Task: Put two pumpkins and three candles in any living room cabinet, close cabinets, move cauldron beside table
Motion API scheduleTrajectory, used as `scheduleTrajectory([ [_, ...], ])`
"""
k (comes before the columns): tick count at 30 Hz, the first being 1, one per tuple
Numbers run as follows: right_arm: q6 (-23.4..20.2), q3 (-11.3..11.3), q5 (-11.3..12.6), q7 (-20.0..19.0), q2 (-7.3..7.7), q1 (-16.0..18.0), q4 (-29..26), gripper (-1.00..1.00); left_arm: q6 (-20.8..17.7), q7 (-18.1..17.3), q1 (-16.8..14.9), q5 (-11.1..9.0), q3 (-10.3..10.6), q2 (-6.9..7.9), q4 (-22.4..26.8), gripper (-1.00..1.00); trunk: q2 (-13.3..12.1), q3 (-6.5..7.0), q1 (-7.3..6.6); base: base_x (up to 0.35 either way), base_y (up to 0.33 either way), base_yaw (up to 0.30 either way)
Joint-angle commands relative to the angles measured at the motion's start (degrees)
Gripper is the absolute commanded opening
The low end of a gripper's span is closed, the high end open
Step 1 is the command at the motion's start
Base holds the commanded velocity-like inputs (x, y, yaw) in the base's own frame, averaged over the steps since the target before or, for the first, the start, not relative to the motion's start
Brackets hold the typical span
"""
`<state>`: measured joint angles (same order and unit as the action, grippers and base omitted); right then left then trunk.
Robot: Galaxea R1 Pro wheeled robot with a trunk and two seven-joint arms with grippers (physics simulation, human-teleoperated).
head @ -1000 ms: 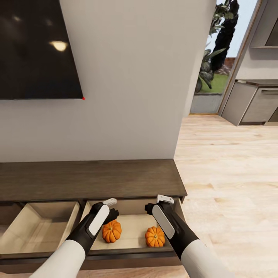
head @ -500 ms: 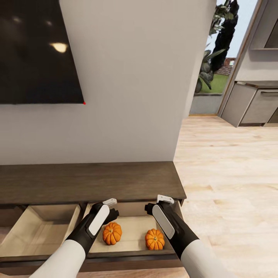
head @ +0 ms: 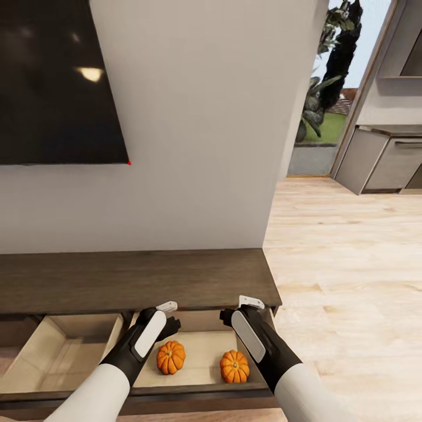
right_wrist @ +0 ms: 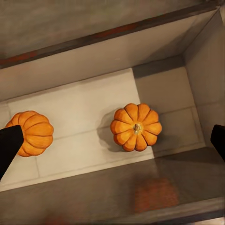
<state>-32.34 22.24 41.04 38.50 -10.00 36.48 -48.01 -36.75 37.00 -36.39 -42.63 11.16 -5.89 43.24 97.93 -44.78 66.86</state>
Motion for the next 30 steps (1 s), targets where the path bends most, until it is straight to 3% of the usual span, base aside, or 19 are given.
scheduleTrajectory([
  [1,0.0,0.0,0.0,0.0,0.0,0.0,0.0,1.0,0.0,0.0,0.0,0.0,0.0,0.0,0.0,1.0,-0.4,0.18,-0.23,0.0,0.0,0.0],
  [30,0.0,0.0,0.0,0.0,0.0,0.0,0.0,1.0,0.0,-0.1,0.0,0.0,0.0,0.1,0.2,1.0,-11.2,5.03,-6.16,-0.023,0.0,0.0],
])
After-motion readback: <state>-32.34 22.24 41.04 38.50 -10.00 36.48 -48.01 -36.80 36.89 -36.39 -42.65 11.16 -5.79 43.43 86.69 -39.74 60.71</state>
